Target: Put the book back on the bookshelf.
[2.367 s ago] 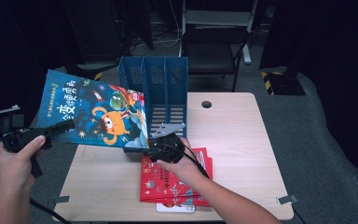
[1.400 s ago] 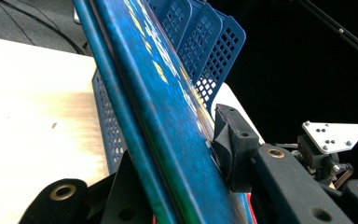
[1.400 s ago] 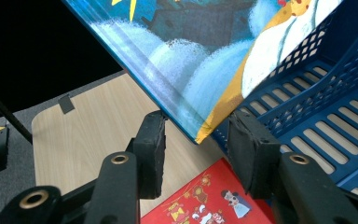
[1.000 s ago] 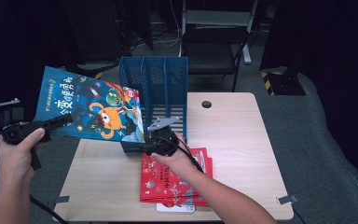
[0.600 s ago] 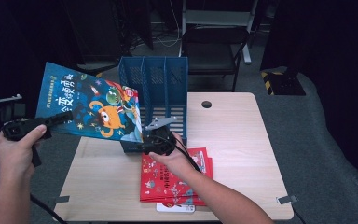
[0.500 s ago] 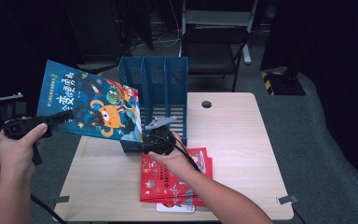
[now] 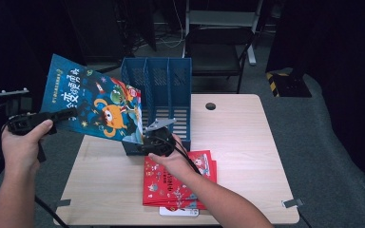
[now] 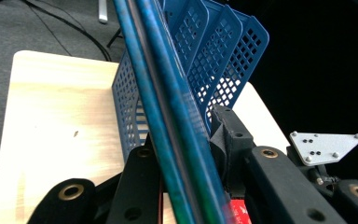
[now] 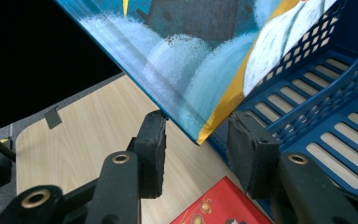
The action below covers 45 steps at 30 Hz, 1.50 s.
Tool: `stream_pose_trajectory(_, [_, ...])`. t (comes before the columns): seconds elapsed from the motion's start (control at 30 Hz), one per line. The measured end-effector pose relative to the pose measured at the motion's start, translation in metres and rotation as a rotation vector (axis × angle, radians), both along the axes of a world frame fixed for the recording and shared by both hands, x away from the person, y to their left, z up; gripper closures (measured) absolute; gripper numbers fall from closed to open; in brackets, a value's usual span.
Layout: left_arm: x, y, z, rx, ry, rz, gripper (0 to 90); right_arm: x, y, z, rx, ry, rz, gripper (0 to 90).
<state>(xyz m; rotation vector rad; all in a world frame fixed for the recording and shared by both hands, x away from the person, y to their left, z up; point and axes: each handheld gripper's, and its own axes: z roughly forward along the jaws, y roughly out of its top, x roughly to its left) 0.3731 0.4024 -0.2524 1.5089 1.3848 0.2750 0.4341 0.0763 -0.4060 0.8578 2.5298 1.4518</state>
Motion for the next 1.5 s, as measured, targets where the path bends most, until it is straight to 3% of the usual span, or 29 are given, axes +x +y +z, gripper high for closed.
stream_pose_trajectory(0.27, [0.005, -0.004, 0.002, -0.008, 0.013, 0.023, 75.2, 0.006, 0.006, -0.006, 0.013, 0.009, -0.011, 57.6])
stream_pose_trajectory(0.9, [0.016, -0.018, 0.013, 0.041, -0.001, 0.015, 76.9, 0.016, 0.011, -0.011, 0.020, 0.029, -0.030, 57.6])
stream_pose_trajectory(1.37, [0.026, -0.027, 0.018, 0.032, 0.016, 0.042, 78.7, 0.025, 0.014, -0.014, 0.027, 0.036, -0.043, 57.8])
stream_pose_trajectory(1.5, [0.029, -0.030, 0.019, 0.050, 0.018, 0.047, 79.1, 0.026, 0.014, -0.016, 0.033, 0.053, -0.051, 57.7])
